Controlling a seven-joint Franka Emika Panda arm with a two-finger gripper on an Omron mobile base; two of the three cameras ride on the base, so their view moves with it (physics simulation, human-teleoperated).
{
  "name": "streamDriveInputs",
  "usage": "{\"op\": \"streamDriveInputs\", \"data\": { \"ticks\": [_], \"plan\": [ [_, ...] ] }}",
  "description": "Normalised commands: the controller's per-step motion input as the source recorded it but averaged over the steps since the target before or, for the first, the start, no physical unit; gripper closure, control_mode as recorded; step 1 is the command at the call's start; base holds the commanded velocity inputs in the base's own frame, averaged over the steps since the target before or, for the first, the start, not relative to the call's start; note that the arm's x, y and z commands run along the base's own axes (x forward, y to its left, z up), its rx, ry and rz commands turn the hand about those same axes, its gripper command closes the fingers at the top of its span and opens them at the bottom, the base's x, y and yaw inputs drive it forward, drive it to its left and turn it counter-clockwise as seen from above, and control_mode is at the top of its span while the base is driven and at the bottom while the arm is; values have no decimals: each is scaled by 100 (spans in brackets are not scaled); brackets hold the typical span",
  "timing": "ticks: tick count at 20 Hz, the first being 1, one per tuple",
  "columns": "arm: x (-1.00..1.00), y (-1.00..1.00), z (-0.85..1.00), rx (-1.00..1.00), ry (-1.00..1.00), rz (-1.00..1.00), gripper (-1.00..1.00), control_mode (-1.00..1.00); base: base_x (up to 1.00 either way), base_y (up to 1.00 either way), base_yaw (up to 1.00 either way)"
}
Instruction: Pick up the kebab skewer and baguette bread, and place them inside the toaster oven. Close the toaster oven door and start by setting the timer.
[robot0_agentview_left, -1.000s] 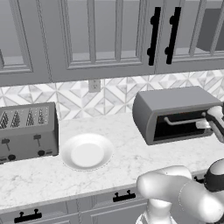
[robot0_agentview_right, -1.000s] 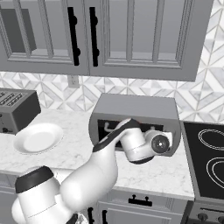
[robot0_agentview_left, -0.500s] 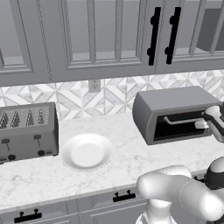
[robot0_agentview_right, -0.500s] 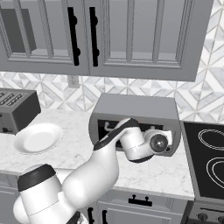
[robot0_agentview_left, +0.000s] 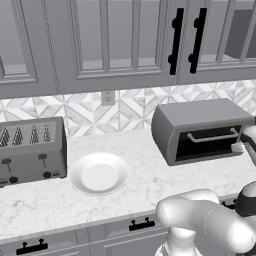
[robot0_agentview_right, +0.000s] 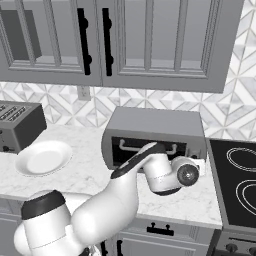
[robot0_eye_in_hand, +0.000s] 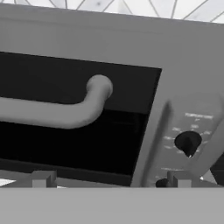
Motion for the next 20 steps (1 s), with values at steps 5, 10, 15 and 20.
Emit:
{"op": "streamDriveInputs", "data": {
  "ticks": [5, 10, 15, 20],
  "plan": [
    [-3, -53, -23, 6, -5, 0, -100, -100, 0, 0, 0],
    [0, -34, -29, 13, -16, 0, -100, -100, 0, 0, 0],
    [1, -22, -22, 13, -14, 0, -100, -100, 0, 0, 0],
    [6, -10, -16, 10, -12, 0, -100, -100, 0, 0, 0]
  ]
}}
